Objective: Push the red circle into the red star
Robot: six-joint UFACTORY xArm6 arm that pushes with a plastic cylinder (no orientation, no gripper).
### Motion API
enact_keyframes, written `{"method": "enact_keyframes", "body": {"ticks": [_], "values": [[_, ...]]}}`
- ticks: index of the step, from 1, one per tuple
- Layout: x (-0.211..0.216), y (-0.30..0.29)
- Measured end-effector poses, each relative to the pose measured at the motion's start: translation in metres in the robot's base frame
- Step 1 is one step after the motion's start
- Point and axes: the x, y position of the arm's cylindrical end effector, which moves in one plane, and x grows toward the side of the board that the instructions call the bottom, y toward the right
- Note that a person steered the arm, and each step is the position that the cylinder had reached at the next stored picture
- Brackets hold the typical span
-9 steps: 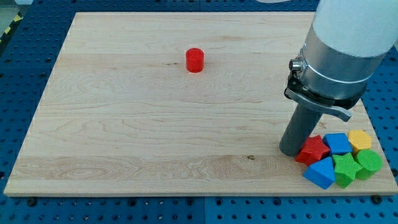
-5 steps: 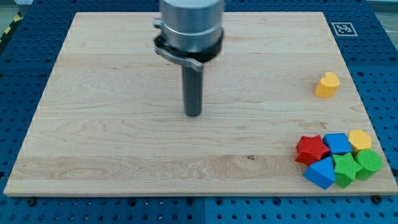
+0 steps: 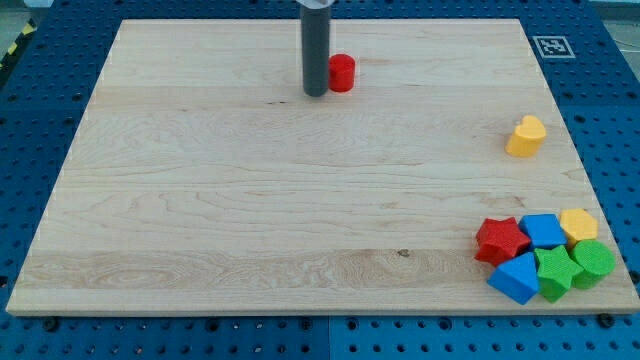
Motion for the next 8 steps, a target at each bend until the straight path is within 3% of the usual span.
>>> {"method": "enact_keyframes", "body": {"ticks": [1,2,4,5,7,8], "values": [[-0.050,-0.003],[-0.057,0.019],[0.049,0.075],[0.082,0.090],[0.055,0.119],[0.094,0.134]]}}
